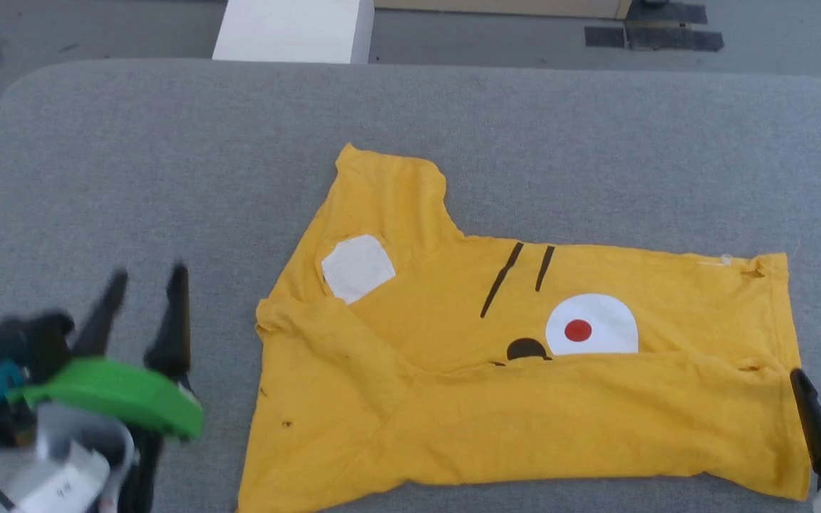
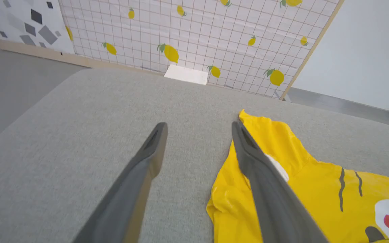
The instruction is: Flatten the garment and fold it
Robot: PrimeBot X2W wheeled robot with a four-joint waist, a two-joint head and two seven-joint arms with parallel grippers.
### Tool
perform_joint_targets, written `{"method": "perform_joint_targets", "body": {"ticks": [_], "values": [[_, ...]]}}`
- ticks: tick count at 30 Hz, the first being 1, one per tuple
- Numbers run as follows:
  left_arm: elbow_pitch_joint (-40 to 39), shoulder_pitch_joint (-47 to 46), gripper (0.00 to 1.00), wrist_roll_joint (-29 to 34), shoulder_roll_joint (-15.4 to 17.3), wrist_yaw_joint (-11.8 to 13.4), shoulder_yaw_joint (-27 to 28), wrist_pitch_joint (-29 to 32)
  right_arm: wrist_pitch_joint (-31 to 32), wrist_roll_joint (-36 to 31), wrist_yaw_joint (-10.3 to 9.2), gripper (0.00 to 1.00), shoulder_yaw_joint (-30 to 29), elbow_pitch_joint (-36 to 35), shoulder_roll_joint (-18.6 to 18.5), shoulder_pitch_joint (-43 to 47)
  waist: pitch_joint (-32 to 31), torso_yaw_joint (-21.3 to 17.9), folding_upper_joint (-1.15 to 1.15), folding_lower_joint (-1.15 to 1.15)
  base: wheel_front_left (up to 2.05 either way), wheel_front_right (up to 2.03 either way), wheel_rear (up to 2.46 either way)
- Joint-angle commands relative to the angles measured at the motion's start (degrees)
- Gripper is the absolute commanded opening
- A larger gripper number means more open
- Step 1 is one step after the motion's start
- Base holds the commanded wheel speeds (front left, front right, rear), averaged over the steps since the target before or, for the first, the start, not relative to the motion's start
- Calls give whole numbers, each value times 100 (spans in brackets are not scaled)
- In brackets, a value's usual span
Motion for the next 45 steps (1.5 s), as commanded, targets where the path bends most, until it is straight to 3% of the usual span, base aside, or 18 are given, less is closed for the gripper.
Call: {"method": "perform_joint_targets", "body": {"ticks": [1, 5, 8, 12, 17, 23, 31, 32, 33, 38, 45], "values": [[-57, -477, 100, 149, 141, -56, 15, 15, -98, -57, -9, 100, 63, -93, -18, -150, 279, -63, 0, 0, 0, 0, 0], [22, -1897, 100, 620, 471, -387, -252, 303, -208, -128, -9, 100, 194, -290, -59, -344, 720, -126, 0, 0, 0, 0, 0], [439, -3103, 100, 733, 536, -838, -575, 663, -234, -163, -9, 100, 283, -403, -105, -525, 1039, -187, 0, 0, 0, 0, 0], [1227, -4345, 100, 624, 404, -1368, -1013, 1363, -247, -196, -9, 100, 426, -502, -151, -779, 1390, -306, 0, 0, 0, 0, 0], [2135, -5256, 100, 480, 211, -1815, -1400, 2048, -266, -210, -9, 100, 607, -566, -163, -1061, 1768, -482, 0, 0, 0, 0, 0], [2850, -5564, 100, 343, 198, -2057, -1649, 2556, -279, -220, -9, 100, 724, -547, -130, -1269, 2117, -699, 0, 0, 0, 0, 0], [3306, -5380, 100, -1, 305, -2153, -1796, 3197, -311, -213, -9, 100, 678, -554, -90, -1349, 2362, -835, 0, 0, 0, 0, 0], [3315, -5374, 60, 0, 321, -2164, -1812, 3201, -306, -212, -9, 100, 667, -559, -94, -1356, 2373, -834, 0, 0, 0, 0, 0], [3324, -5376, 0, 28, 344, -2172, -1822, 3160, -298, -218, -9, 100, 654, -570, -101, -1375, 2384, -830, 0, 0, 0, 0, 0], [3420, -5364, 0, 91, 343, -2164, -1810, 2888, -336, -202, -9, 100, 622, -734, -202, -1573, 2338, -764, 0, 0, 0, 0, 0], [3537, -5296, 0, 115, 249, -2172, -1826, 2512, -93, -64, -9, 100, 589, -818, -823, -2446, 2115, -602, 0, 0, 0, 0, 0]]}}
